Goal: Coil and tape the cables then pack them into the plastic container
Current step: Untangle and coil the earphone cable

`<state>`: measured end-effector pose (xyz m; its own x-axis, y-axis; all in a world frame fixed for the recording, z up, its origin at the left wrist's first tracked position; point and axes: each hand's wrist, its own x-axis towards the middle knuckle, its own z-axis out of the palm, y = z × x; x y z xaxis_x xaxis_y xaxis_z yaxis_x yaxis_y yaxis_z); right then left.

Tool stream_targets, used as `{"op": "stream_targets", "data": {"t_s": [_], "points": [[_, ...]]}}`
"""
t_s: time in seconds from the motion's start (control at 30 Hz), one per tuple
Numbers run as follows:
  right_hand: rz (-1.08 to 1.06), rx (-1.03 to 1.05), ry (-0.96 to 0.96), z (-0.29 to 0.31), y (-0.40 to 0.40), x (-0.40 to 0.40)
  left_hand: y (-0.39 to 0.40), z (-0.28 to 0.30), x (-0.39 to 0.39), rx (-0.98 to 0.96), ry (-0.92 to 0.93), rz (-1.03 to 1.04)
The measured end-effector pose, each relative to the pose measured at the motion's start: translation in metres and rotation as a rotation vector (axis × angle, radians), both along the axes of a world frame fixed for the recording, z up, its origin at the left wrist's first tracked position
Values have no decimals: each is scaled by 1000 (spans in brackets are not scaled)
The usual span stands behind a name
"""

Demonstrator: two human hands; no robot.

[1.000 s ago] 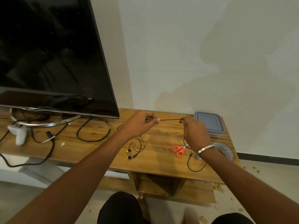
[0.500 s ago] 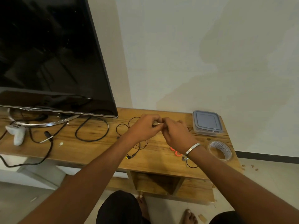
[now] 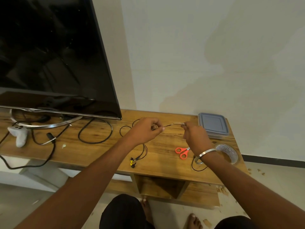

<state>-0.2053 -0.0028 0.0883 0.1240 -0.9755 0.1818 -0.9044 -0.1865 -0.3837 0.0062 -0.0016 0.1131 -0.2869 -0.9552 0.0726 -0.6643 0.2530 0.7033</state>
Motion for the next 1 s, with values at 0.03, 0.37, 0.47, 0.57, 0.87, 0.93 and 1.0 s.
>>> {"op": "stream_targets", "data": {"t_s": [0.03,0.37,0.47,0.57,0.87,0.93,1.0], "points": [[-26,1,-16,-1,-1,-3,0,-1,2,0,-7,13],[38,97,-110,-8,3,1,0,-5,0,-17,15,23],[90,-9,-130,-3,8,14,1,-5,-4,-20,15,10],[33,-146,-118,6,10,25,1,-5,-6,-16,7,6],[178,-73,155,4,14,34,0,-6,-7,-16,-5,-52],[149,-39,162,0,11,30,0,-8,-5,-10,-3,-41],[117,-24,143,-3,7,25,0,-9,-2,4,0,-32]]}}
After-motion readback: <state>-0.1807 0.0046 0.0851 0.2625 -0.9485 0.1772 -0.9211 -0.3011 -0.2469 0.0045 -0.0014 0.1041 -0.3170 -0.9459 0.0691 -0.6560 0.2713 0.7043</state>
